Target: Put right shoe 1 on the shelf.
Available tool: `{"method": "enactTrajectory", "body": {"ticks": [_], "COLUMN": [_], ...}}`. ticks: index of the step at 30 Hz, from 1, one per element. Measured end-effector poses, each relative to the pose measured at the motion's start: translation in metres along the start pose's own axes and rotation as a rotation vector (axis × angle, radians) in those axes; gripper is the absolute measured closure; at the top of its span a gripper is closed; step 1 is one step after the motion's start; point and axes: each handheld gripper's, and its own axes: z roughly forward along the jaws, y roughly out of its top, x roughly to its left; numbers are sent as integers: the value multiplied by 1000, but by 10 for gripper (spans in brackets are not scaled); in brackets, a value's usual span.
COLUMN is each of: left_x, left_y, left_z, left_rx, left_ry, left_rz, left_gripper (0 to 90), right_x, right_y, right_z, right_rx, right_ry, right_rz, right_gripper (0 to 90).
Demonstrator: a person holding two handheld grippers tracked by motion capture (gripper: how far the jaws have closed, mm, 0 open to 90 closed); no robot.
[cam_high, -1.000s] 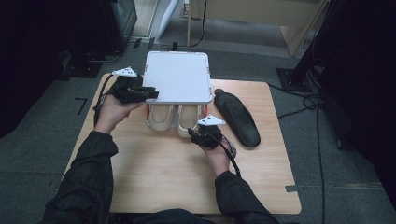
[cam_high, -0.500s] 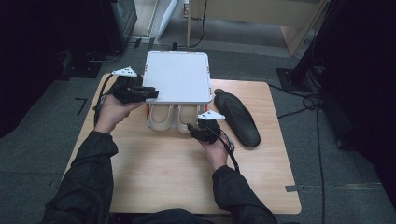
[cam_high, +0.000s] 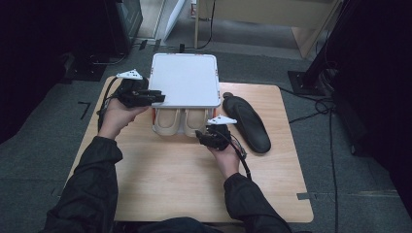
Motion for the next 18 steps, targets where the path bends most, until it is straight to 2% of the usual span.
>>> {"method": "enactTrajectory", "body": {"ticks": [3, 7, 10, 18], "left_x": [-2, -3, -4, -6], "left_y": [1, 2, 2, -4], "left_z": [0, -2, -6, -21], "left_rx": [1, 14, 22, 8], "left_ry": [3, -1, 25, 57], "left_rz": [0, -27, -18, -22], "left_gripper": [627, 583, 557, 504], "right_x": [2, 2, 1, -3], "right_y": [-1, -5, -7, -12], "right_z": [-8, -21, -30, -52], "right_rx": [10, 22, 40, 24], "right_ry": [26, 56, 72, 131], "right_rz": [-15, -49, -61, -103], "right_gripper": [471, 478, 480, 451]}}
